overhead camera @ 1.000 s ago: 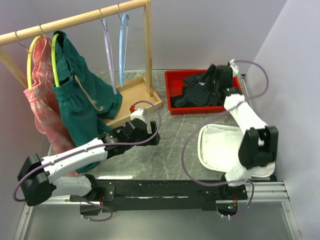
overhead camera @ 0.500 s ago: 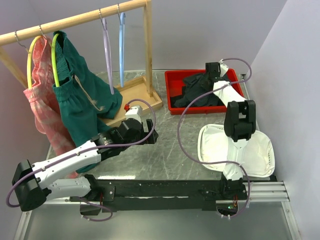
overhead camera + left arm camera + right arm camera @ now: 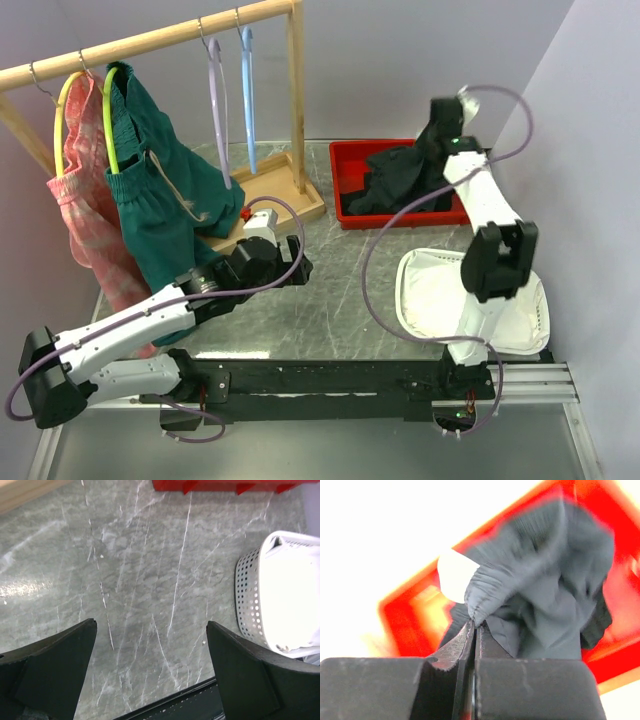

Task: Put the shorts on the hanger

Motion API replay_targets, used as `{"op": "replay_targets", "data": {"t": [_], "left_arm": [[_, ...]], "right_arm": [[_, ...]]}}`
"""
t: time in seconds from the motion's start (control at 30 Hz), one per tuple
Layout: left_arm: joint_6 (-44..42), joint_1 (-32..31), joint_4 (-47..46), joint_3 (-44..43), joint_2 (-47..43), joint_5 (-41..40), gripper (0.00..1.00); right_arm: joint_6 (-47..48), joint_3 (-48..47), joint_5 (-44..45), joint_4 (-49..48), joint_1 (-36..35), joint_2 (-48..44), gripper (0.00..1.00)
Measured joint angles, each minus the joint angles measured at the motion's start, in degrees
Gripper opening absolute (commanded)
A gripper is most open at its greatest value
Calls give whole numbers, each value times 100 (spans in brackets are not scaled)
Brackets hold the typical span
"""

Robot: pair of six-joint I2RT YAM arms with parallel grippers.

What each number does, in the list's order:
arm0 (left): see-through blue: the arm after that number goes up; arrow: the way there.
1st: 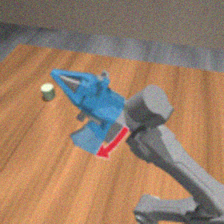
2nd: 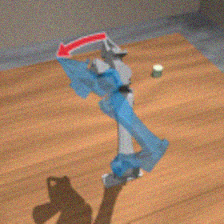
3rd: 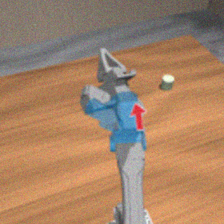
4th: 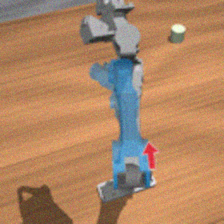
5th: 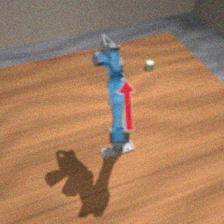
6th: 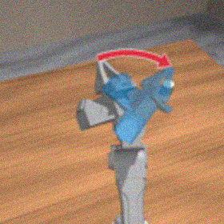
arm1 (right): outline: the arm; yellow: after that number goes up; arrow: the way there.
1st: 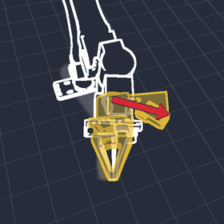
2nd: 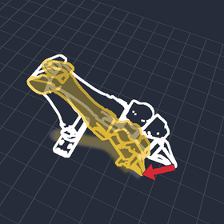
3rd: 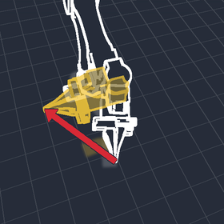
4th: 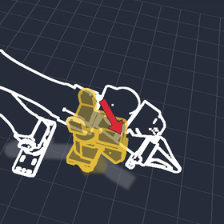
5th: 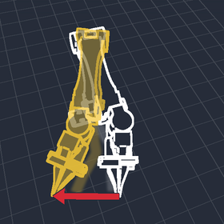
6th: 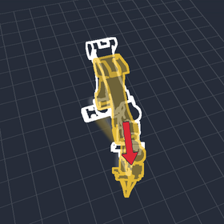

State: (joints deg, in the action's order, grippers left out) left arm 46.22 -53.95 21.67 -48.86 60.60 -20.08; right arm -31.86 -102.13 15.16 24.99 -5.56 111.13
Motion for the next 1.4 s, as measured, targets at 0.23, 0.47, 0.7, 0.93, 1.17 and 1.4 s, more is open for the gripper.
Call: {"op": "replay_targets", "data": {"t": [0.23,0.47,0.7,0.93,1.17,1.4], "left_arm": [[7,0,-74,2,-166,-144,97],[46,0,-81,2,-306,-330,97],[162,0,-68,0,-487,-402,93],[461,0,173,0,-726,-723,74],[942,4,-129,625,-748,-671,64],[1158,4,-634,730,575,46,62]], "right_arm": [[291,-1043,-59,164,-234,-1499,0],[516,-1213,-39,186,-1115,-2717,0],[586,-361,-83,-44,-2039,-3587,0],[120,3445,-280,-1104,-3226,-5230,0],[-960,6695,-214,-1075,-3641,-6092,2],[-1386,7093,-166,-612,-3665,-6789,37]]}}
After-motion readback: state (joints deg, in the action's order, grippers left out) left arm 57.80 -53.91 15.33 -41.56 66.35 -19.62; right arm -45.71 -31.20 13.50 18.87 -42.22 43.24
